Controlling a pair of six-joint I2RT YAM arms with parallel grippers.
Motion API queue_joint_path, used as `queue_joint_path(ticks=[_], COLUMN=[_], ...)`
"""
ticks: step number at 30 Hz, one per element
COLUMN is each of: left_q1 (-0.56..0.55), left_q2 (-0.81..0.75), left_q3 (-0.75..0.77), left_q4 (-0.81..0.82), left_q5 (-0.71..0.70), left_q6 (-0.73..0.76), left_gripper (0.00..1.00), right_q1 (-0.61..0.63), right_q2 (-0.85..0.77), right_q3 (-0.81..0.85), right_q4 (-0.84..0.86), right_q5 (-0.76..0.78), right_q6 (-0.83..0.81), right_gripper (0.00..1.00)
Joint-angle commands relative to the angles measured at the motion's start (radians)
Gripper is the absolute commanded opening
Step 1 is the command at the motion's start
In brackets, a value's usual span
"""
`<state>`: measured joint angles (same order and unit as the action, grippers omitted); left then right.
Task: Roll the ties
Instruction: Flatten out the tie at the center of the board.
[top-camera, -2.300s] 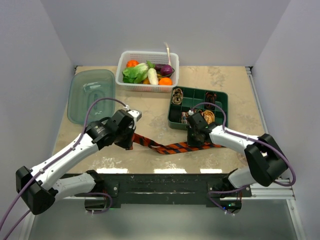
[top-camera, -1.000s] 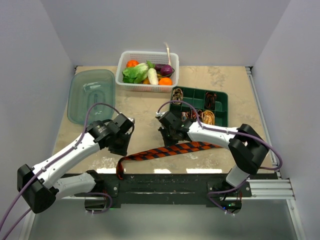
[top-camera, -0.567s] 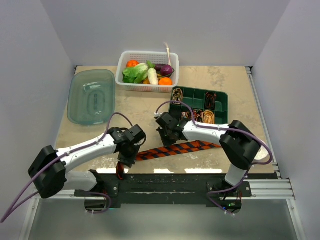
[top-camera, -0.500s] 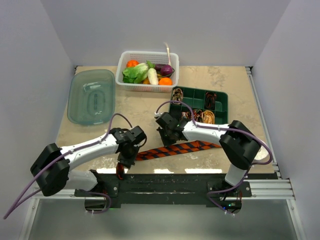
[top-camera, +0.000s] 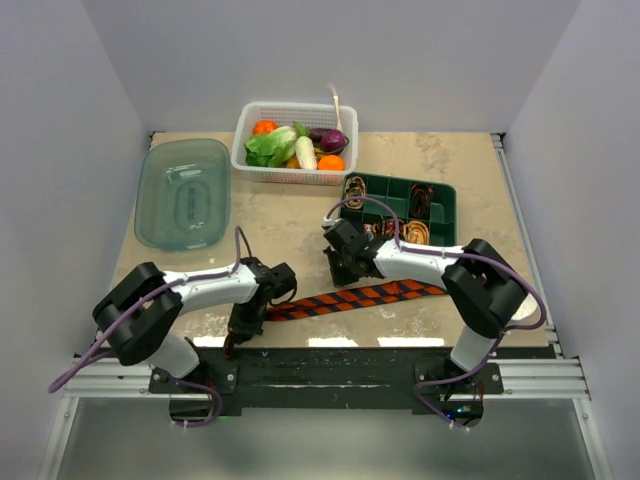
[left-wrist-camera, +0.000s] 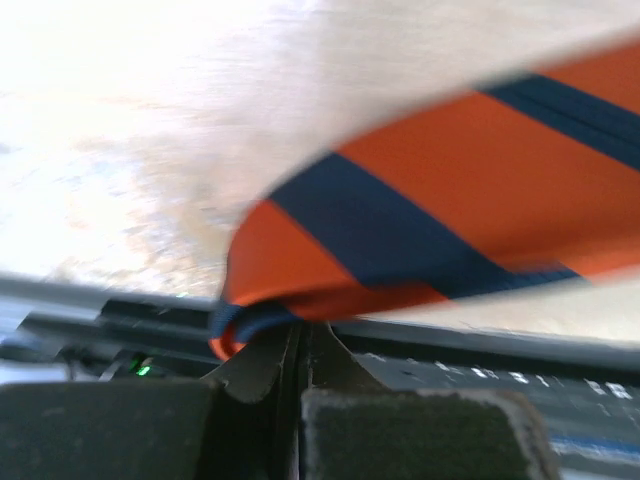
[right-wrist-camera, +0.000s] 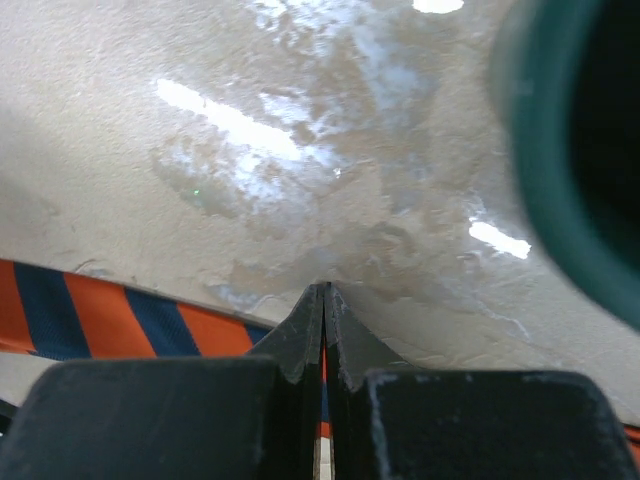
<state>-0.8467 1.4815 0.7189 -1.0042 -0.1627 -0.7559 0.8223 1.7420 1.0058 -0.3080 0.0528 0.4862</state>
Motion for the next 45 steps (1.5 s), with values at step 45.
queue_joint_path(ticks=[45], left_q1=[0.120], left_q2=[-0.028], left_q3=[0.240], left_q4=[0.129], left_q5=[-0.336], left_q6=[-0.001], left_gripper=[0.09], right_q1=[-0.302], right_q2=[-0.114], right_q3=[-0.046], right_q4=[-0.092], right_q5=[0.140], right_q6=[-0.083], right_gripper=[0.00])
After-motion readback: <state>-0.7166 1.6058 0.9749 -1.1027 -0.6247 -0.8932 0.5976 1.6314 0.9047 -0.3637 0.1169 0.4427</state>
